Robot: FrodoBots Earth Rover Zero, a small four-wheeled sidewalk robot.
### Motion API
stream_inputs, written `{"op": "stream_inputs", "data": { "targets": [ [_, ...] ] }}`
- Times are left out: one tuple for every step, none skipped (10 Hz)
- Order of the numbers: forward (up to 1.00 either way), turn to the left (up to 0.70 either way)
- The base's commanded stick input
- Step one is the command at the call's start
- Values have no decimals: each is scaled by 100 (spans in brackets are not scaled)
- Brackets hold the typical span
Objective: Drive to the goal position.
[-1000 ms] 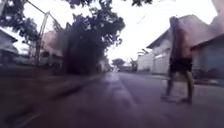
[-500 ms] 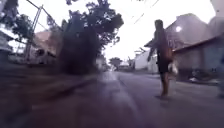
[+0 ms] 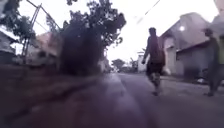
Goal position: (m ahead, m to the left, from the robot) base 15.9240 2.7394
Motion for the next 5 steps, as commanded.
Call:
{"op": "stream_inputs", "data": {
  "targets": [
    [70,-35],
    [70,-35],
    [70,-35],
    [70,-10],
    [70,0]
  ]
}}
